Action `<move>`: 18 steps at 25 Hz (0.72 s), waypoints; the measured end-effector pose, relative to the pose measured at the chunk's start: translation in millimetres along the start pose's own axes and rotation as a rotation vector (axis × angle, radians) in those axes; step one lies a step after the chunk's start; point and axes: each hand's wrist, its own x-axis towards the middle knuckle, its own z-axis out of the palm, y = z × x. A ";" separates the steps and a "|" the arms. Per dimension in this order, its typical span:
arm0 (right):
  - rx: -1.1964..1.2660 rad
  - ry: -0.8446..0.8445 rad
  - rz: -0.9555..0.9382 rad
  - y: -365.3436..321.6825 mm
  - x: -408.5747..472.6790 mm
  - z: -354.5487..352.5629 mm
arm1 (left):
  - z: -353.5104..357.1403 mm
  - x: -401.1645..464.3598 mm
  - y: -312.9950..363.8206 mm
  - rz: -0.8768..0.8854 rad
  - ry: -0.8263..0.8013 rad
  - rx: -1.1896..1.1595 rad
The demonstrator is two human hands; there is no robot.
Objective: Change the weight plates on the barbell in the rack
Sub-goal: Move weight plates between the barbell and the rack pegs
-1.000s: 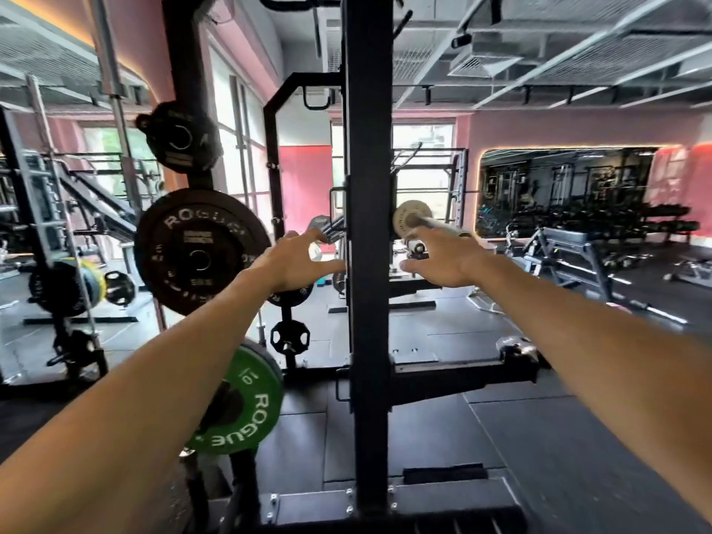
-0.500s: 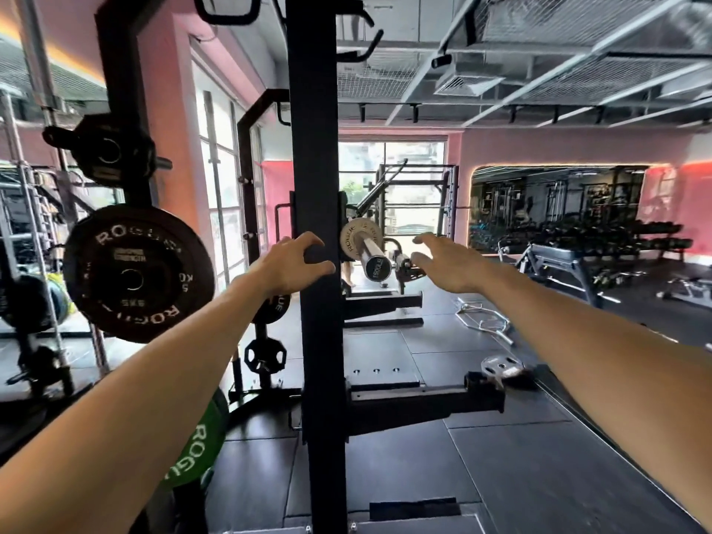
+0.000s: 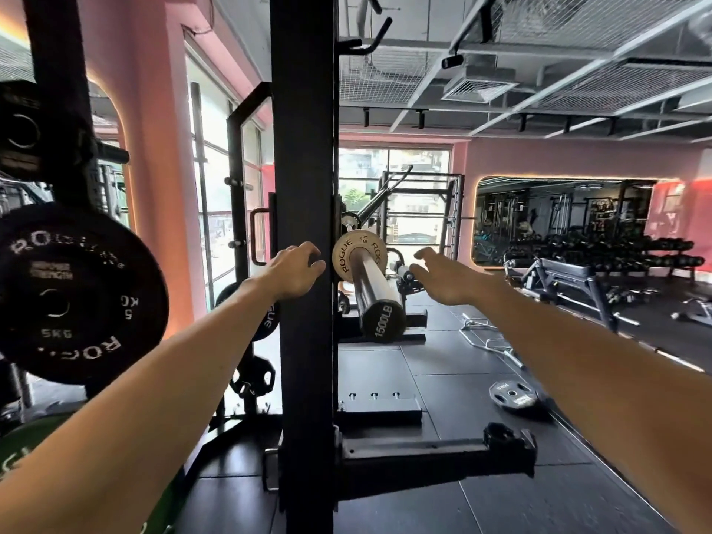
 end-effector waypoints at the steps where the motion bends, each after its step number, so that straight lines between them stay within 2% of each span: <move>1: -0.017 -0.012 0.007 2.1 18.8 4.4 | 6.8 17.2 -5.1 -0.008 0.003 0.009; 9: 0.006 -0.053 0.044 23.6 163.5 44.1 | 60.9 141.0 -39.3 -0.018 -0.059 0.104; 15: -0.052 -0.040 0.045 34.1 212.8 70.9 | 89.4 192.1 -49.7 0.002 -0.064 0.120; 18: 0.002 -0.005 0.052 34.5 223.4 77.3 | 98.0 201.4 -44.5 -0.020 0.003 0.110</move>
